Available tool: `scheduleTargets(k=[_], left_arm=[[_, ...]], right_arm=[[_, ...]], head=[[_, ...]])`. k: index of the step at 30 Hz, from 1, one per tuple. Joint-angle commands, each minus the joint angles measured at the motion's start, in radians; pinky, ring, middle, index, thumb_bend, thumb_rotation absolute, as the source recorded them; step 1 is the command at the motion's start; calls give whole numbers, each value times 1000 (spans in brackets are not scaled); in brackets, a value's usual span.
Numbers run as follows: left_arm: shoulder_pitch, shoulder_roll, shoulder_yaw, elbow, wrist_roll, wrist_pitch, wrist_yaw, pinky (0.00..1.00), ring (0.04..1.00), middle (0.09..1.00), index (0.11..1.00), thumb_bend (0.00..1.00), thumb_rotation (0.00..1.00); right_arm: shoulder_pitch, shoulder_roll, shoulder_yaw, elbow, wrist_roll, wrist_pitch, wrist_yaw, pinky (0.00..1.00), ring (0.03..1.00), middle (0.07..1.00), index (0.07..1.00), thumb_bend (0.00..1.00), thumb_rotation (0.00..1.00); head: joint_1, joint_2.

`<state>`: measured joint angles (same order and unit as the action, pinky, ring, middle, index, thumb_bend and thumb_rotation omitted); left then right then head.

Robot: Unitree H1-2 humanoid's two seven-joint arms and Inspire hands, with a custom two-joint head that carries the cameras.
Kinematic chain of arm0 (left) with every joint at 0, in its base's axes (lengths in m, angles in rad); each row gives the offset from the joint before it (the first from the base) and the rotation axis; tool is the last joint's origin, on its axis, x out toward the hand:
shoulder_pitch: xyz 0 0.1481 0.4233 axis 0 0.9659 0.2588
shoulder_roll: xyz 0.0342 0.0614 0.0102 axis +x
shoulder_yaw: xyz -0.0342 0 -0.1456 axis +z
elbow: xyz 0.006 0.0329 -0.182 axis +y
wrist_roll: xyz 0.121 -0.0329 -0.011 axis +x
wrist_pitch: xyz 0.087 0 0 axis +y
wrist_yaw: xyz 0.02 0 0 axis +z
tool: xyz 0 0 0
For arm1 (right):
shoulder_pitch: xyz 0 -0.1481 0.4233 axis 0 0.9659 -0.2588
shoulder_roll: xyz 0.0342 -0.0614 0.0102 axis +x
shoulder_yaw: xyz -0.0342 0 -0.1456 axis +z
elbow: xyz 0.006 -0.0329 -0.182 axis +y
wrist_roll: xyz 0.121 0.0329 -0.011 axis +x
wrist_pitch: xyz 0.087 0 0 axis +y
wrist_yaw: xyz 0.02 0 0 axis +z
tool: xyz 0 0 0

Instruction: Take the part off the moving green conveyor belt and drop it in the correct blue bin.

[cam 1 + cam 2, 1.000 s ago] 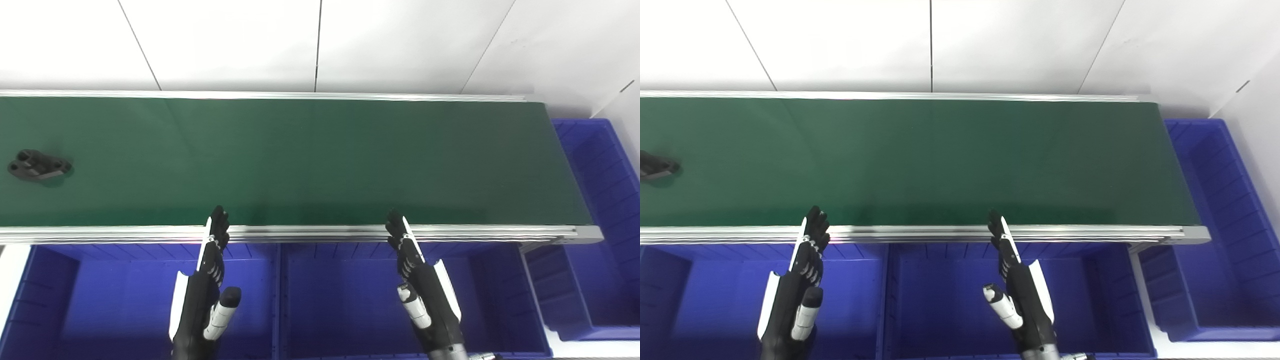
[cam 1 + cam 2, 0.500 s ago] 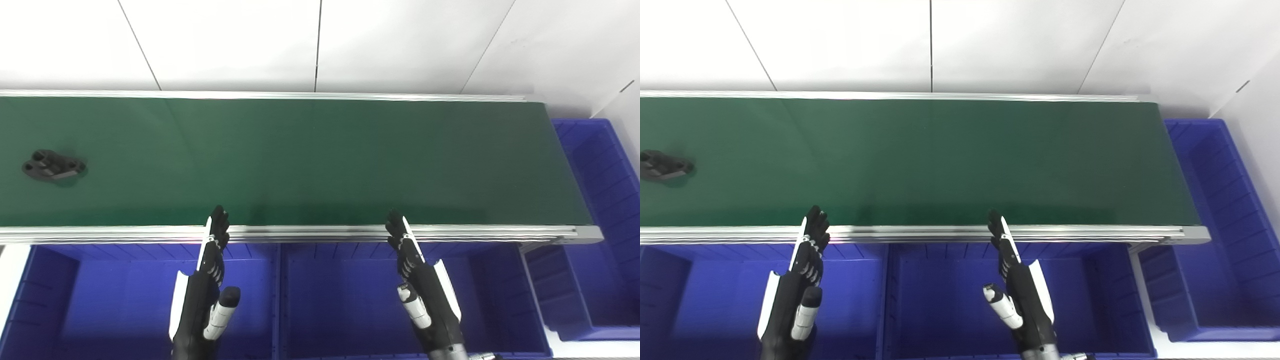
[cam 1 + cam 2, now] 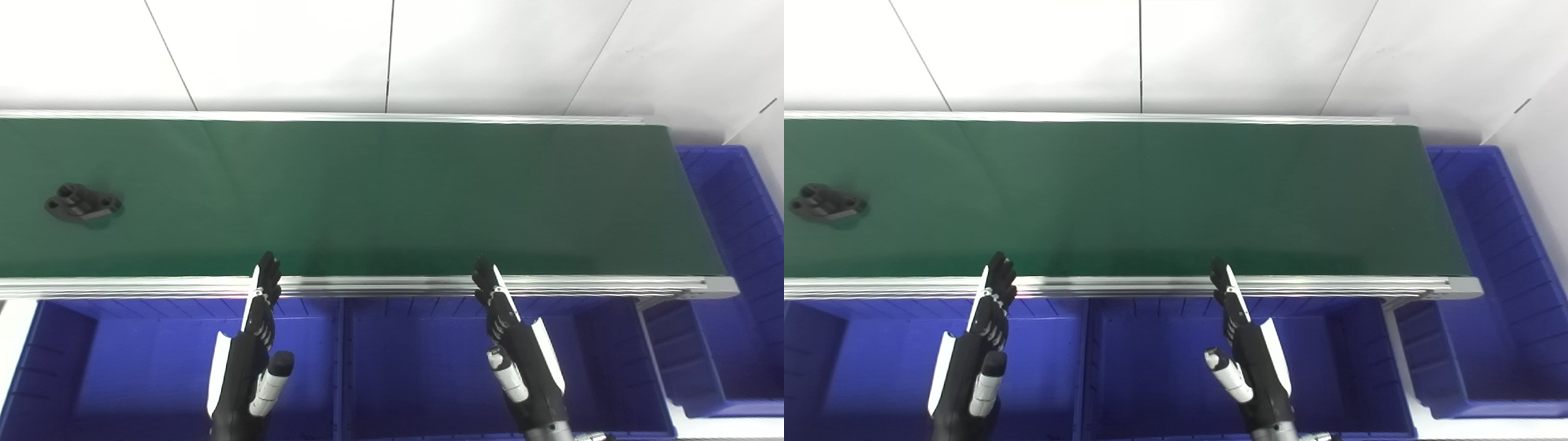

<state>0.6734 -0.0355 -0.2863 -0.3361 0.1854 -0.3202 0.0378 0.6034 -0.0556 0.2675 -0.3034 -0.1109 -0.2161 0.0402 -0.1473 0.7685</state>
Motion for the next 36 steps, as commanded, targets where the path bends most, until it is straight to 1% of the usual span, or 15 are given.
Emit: scheduleTargets(k=[1,4,5,7,9,10,12,15,18,20,24,30,33,36], left_arm=[[3,4,-4,-18,-3,-35,-4,1000,1000,1000,1000,812,954],[1,1,-3,-16,-1,-33,-2,1000,1000,1000,1000,814,953],[1,0,-2,-14,0,-33,-1,1000,1000,1000,1000,816,954],[0,-4,-1,-10,3,-29,2,1000,1000,1000,1000,845,955],[-3,-7,0,0,9,-30,5,1000,1000,1000,1000,868,958],[-4,-7,0,4,11,-32,5,999,997,1000,1000,878,962],[-6,-6,-1,13,7,-35,3,1000,999,1000,1000,876,958],[-8,-4,-2,32,15,-49,4,1000,1000,1000,1000,865,949],[-13,-6,-1,57,22,-72,10,990,995,1000,1000,824,948],[-17,-9,0,68,22,-84,11,988,992,1000,1000,810,944],[-24,-14,0,83,26,-93,15,980,982,1000,1000,823,942],[-25,-15,-1,90,25,-103,12,984,982,1000,1000,833,943],[-25,-15,-1,92,22,-110,11,997,981,1000,1000,815,933],[-20,-19,-2,88,28,-101,13,997,979,1000,1000,826,932]], right_arm=[[1,5,2,-26,6,-4,8,1000,1000,1000,1000,1000,945],[-1,4,2,-22,2,-6,8,1000,1000,1000,1000,1000,950],[-2,3,2,-19,3,-8,8,1000,1000,1000,1000,1000,949],[-4,3,2,-13,6,-14,8,1000,1000,1000,1000,1000,948],[-7,1,1,0,13,-24,10,1000,1000,1000,1000,1000,941],[-8,-1,0,5,16,-28,11,1000,1000,1000,1000,1000,939],[-9,-3,-1,15,21,-34,12,1000,1000,1000,1000,1000,935],[-14,-7,-4,40,22,-58,12,1000,1000,1000,1000,1000,935],[-19,-13,-7,60,27,-70,16,1000,1000,1000,1000,1000,940],[-21,-17,-9,68,24,-74,16,1000,1000,1000,1000,1000,946],[-28,-21,-13,82,34,-86,19,1000,1000,1000,1000,1000,948],[-32,-22,-16,91,33,-101,20,1000,1000,1000,1000,1000,944],[-33,-22,-16,95,37,-108,22,1000,1000,1000,1000,1000,944],[-32,-23,-18,96,38,-112,23,1000,1000,1000,1000,1000,948]], head=[[2,0],[7,-7],[14,-18],[18,-23],[35,-50],[35,-50],[39,-57],[52,-88],[66,-105],[71,-109],[91,-124],[98,-128],[98,-128],[109,-128]])
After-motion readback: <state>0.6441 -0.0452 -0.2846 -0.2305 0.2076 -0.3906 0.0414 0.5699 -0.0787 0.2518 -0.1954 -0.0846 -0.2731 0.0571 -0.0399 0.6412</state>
